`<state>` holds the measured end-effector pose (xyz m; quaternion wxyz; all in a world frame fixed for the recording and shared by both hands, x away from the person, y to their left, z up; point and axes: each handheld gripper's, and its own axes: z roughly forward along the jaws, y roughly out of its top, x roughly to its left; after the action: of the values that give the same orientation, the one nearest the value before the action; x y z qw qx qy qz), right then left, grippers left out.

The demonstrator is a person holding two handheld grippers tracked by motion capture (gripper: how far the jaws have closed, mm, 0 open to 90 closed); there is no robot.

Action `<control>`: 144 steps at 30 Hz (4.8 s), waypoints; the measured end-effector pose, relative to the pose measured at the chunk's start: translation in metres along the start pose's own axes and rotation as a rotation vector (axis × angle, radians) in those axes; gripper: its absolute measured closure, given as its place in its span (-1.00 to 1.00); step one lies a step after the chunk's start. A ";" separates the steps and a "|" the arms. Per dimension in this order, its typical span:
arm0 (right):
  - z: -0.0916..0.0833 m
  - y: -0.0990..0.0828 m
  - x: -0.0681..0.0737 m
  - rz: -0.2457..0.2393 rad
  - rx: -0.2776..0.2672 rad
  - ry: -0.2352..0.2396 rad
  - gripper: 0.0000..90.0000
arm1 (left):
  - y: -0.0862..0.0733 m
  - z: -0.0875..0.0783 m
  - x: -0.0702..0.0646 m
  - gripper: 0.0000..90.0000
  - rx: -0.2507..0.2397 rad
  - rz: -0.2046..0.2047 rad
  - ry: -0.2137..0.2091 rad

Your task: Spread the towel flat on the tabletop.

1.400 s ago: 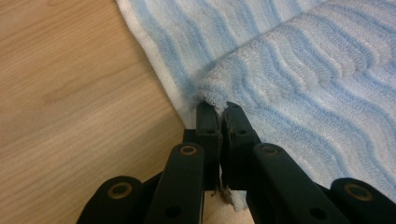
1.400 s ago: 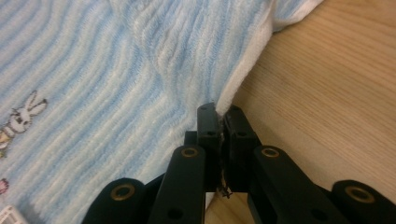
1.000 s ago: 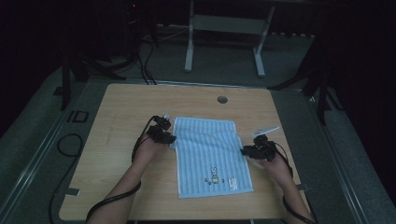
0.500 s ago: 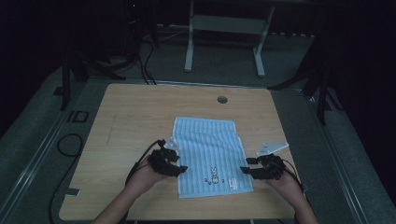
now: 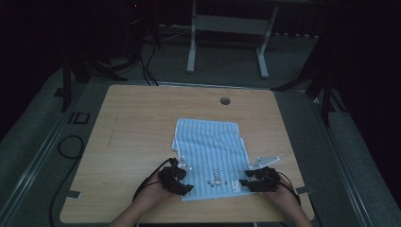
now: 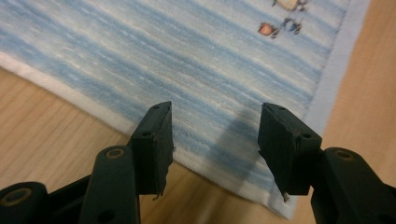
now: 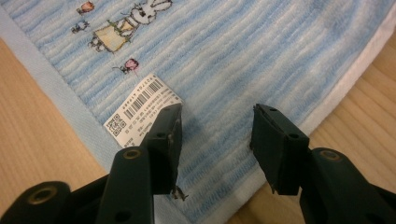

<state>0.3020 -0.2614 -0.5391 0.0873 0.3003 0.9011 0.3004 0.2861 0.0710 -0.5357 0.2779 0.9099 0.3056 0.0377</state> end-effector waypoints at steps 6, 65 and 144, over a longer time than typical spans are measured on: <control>0.005 0.007 -0.008 -0.008 0.007 -0.029 0.18 | 0.011 0.005 0.012 0.01 0.006 0.002 0.033; -0.085 -0.006 0.055 -0.002 -0.156 0.161 0.74 | -0.009 -0.083 -0.046 0.78 -0.018 0.129 -0.142; -0.022 -0.011 -0.005 0.116 -0.112 -0.056 0.28 | 0.017 0.004 -0.025 0.16 0.010 0.120 -0.179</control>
<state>0.2929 -0.2819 -0.5281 0.1117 0.3549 0.8611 0.3465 0.2758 0.0434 -0.5270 0.2968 0.9276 0.2249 -0.0287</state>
